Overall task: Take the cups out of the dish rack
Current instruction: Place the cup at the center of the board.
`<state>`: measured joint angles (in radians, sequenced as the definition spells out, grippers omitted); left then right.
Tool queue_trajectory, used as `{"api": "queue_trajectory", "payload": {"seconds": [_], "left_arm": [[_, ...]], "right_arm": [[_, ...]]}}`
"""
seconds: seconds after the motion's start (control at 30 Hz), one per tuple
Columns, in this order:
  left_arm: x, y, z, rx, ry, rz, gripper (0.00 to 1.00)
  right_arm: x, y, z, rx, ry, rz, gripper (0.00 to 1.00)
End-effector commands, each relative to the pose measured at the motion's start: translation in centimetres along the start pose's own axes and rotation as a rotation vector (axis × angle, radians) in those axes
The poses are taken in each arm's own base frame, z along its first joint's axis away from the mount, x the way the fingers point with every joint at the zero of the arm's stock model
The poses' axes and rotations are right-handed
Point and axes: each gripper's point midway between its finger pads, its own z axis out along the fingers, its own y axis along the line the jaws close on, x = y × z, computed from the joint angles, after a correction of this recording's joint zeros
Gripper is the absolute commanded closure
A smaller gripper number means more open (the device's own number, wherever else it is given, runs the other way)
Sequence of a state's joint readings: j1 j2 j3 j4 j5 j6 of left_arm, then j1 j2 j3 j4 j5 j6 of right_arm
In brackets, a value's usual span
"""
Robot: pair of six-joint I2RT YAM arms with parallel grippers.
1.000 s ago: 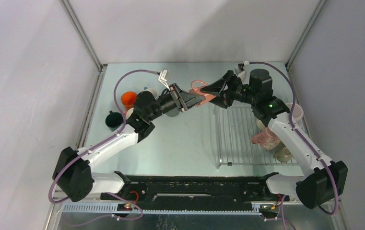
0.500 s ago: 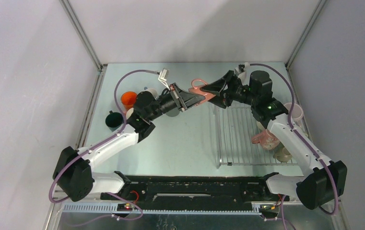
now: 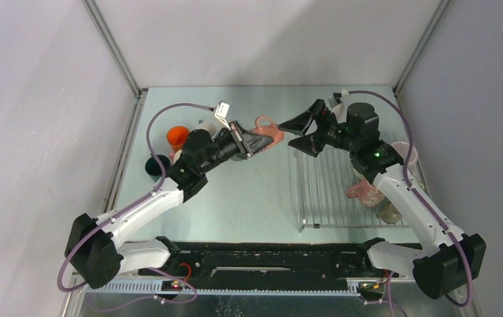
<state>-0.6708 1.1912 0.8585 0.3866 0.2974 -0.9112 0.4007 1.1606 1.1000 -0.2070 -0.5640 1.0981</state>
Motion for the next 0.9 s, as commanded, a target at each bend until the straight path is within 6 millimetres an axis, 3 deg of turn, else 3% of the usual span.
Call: {"api": "queue_trajectory", "payload": {"seconds": [0.0,0.23,0.57,0.87], "left_arm": [[-2.0,0.7,-1.7,-0.062,-0.099,0.056,1.0],[-3.2,2.5,-3.2,-0.174,-0.124,0.075,1.0],[-2.4,6.1,-5.9,-0.41,-0.036,0.122,1.0],[-0.9,9.0,-8.8,-0.64,0.144,0.186,1.0]], "right_arm": [[0.1,-0.5,-0.7,0.028,-0.028,-0.064,0.0],[0.3,-1.6,-1.0,0.052,-0.042,-0.088,0.0],[-0.3,-3.0,-2.4,0.12,-0.094,-0.164,0.0],[-0.8,-6.9,-4.2,0.299,-0.131,-0.278,0.0]]}}
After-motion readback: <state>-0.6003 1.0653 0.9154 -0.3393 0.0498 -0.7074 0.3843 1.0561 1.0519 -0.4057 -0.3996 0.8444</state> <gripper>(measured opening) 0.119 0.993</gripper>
